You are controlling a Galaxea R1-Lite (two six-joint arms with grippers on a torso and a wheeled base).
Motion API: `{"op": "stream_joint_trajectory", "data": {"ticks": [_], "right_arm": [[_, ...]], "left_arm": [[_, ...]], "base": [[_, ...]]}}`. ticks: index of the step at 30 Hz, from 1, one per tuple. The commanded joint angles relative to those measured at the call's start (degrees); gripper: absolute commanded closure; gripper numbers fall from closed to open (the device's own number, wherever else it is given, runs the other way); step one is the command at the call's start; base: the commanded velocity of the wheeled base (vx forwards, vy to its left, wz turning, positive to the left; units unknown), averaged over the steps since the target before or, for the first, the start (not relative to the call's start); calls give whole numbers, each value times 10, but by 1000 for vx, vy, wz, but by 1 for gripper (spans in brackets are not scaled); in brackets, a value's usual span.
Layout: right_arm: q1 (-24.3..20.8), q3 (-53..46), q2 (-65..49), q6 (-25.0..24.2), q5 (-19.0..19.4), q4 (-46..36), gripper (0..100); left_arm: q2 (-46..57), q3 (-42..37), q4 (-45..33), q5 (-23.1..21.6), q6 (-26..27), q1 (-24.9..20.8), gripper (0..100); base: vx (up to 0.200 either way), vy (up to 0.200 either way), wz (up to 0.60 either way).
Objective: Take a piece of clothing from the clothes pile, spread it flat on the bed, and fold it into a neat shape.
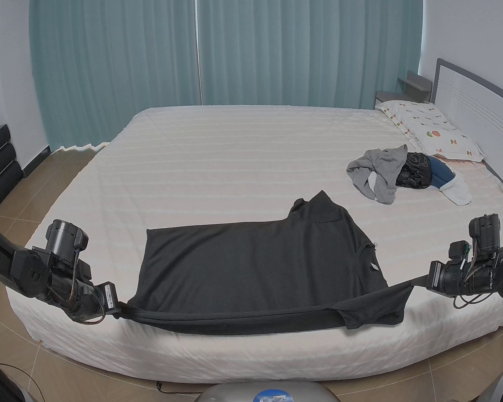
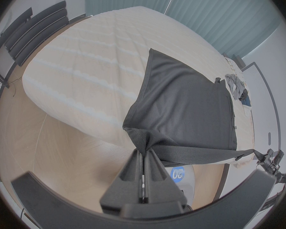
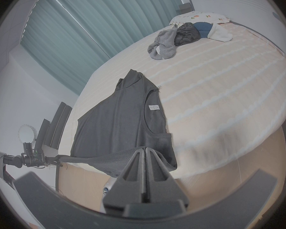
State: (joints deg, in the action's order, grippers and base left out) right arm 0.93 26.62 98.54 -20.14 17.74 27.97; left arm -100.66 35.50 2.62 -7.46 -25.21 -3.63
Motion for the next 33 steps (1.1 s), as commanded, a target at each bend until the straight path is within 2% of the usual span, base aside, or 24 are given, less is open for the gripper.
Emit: {"op": "stream_joint_trajectory", "data": {"ticks": [1,5,9,21,33], "right_arm": [[0,4,-4,0,0,2,100],[0,20,23,-1,0,2,100],[0,53,82,-1,-1,7,100],[-19,158,198,-20,-6,2,100],[-35,223,265,-32,-8,2,100]], "left_arm": [[6,4,-1,-1,-1,-1,100],[-24,26,6,-6,-15,-1,100],[-81,76,6,-17,-57,-1,100],[-199,188,-1,-15,-89,0,100],[-254,242,-1,-11,-117,2,100]], "base": [[0,0,0],[0,0,0],[0,0,0],[0,0,0],[0,0,0]]}}
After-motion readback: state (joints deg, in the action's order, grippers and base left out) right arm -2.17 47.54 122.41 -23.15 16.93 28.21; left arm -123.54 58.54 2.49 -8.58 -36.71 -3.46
